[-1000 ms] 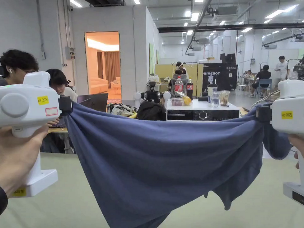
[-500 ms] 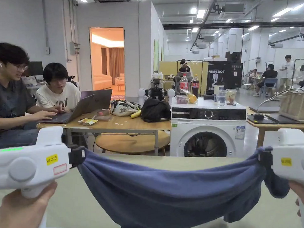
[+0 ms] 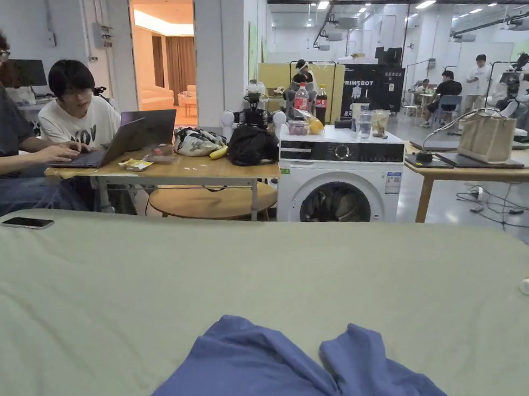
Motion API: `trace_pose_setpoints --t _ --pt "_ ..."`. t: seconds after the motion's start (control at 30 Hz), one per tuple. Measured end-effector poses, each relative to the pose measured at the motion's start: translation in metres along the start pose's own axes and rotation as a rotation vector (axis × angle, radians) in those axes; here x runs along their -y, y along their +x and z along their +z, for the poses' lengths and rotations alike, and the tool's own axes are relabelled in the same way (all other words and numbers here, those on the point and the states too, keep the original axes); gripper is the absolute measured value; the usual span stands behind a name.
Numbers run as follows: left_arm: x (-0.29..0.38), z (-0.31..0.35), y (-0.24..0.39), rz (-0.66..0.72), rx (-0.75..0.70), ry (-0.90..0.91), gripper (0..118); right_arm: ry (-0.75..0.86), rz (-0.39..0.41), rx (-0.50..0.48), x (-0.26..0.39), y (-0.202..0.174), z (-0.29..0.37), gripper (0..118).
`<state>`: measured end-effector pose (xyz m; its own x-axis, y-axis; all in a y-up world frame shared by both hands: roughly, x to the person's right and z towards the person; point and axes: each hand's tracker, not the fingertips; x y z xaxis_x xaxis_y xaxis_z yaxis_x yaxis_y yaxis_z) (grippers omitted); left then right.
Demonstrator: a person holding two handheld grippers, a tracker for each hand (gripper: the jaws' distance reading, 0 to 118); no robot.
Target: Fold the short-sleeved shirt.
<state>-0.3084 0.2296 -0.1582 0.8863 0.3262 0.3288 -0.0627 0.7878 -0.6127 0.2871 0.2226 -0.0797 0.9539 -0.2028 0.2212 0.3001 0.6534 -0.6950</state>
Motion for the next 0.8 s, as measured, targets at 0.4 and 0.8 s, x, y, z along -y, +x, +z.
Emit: trace_pose_setpoints --t 0.4,0.8 --pt "0.034 0.001 -0.008 -0.005 -0.018 -0.035 45 -0.02 0.02 0.04 0.039 0.008 0.0 13" --pt "-0.039 0.034 0.096 -0.299 0.012 0.387 87 0.413 0.115 -0.102 0.005 -0.049 0.061 68"
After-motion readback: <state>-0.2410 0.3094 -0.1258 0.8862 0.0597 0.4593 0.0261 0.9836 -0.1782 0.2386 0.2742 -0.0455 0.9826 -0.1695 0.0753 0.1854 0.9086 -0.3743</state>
